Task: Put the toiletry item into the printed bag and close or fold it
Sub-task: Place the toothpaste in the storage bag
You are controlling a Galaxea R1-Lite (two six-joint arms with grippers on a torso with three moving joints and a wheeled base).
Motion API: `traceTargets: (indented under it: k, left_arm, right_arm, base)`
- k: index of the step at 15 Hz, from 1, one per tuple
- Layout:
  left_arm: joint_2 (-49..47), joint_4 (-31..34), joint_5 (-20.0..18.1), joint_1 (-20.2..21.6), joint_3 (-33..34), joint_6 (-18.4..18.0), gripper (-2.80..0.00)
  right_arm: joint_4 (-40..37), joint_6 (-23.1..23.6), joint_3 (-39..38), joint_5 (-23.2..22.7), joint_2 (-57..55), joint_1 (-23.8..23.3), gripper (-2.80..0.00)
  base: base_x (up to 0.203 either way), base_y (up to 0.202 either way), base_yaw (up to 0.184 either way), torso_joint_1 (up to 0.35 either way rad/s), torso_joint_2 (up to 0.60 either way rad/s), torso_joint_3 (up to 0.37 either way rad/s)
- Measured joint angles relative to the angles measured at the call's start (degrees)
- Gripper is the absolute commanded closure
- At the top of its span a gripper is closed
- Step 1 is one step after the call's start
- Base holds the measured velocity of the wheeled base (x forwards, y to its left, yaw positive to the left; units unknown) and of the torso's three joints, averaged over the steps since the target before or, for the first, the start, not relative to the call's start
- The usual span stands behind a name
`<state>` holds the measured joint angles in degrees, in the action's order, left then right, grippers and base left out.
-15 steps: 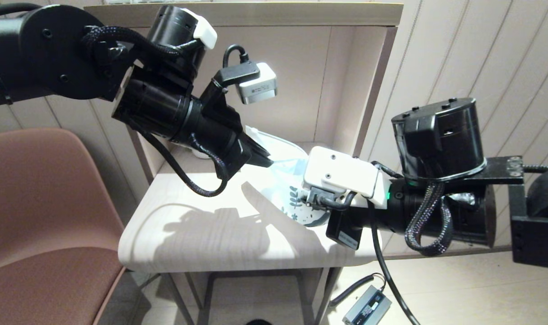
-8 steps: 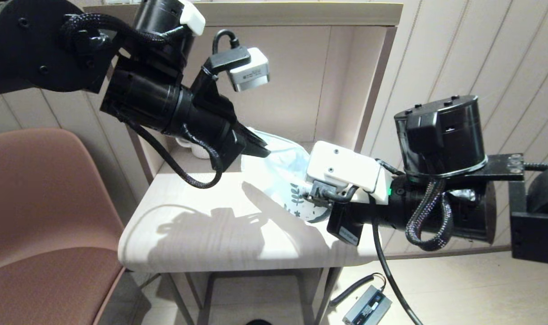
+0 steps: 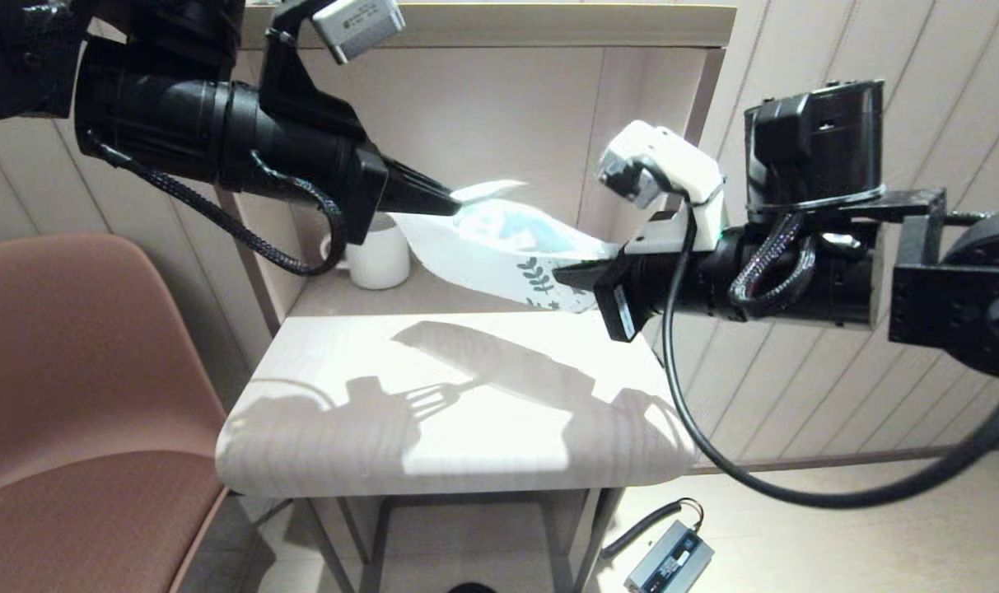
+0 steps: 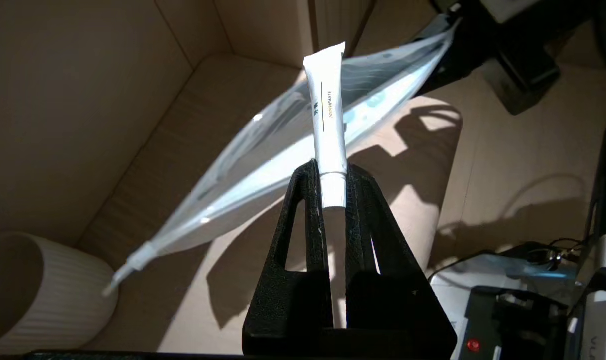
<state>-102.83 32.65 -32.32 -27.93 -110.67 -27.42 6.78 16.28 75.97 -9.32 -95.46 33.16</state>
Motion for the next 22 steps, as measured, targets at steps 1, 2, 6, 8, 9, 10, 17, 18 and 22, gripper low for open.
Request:
traceTargets:
  k: [1, 2, 6, 8, 9, 10, 17, 18, 22]
  left_arm:
    - [0.52, -0.04, -0.43, 0.18, 0.00, 0.53, 0.00]
    - [0.87, 0.12, -0.59, 0.21, 0.05, 0.66, 0.00]
    - [1.51, 0.38, -1.28, 0.59, 0.16, 0.65, 0.00]
    - [1.54, 0.47, -1.25, 0.60, 0.22, 0.61, 0.00]
    - [1.54, 0.40, -1.28, 0.60, 0.22, 0.61, 0.00]
    - [1.51, 0.42, -1.55, 0.60, 0.22, 0.60, 0.00]
    - [1.39, 1.08, -3.01, 0.65, 0.83, -0.02, 0.00]
    - [1.34, 1.08, -3.05, 0.63, 0.84, -0.06, 0.00]
    - [1.31, 1.42, -3.28, 0.61, 0.91, -0.85, 0.00]
  right_arm:
    - [-0.17, -3.85, 1.72, -1.12, -0.96, -0.74, 0.00]
    - [-0.24, -6.34, 2.96, -1.64, -1.75, -1.19, 0.00]
    - [-7.91, -8.38, 6.28, -11.25, -3.44, -3.58, 0.00]
    - [-17.85, -7.49, 11.02, -20.96, -3.54, -6.44, 0.00]
    - [-23.18, -5.63, 13.68, -25.37, -3.64, -8.25, 0.00]
    - [-28.81, -2.08, 16.51, -28.57, -3.92, -10.08, 0.00]
    - [-36.04, 19.10, 24.00, -26.79, -6.39, -14.29, 0.00]
    - [-36.09, 21.89, 24.09, -23.75, -6.69, -13.69, 0.00]
    - [-35.82, 26.08, 23.71, -14.42, -7.83, -10.64, 0.00]
  base:
    - [0.000, 0.000, 0.000, 0.000, 0.00, 0.000]
    - [0.000, 0.000, 0.000, 0.000, 0.00, 0.000]
    - [0.000, 0.000, 0.000, 0.000, 0.00, 0.000]
    - [0.000, 0.000, 0.000, 0.000, 0.00, 0.000]
    - [0.000, 0.000, 0.000, 0.000, 0.00, 0.000]
    - [0.000, 0.000, 0.000, 0.000, 0.00, 0.000]
    - [0.000, 0.000, 0.000, 0.000, 0.00, 0.000]
    - [0.000, 0.000, 0.000, 0.000, 0.00, 0.000]
    - [0.000, 0.000, 0.000, 0.000, 0.00, 0.000]
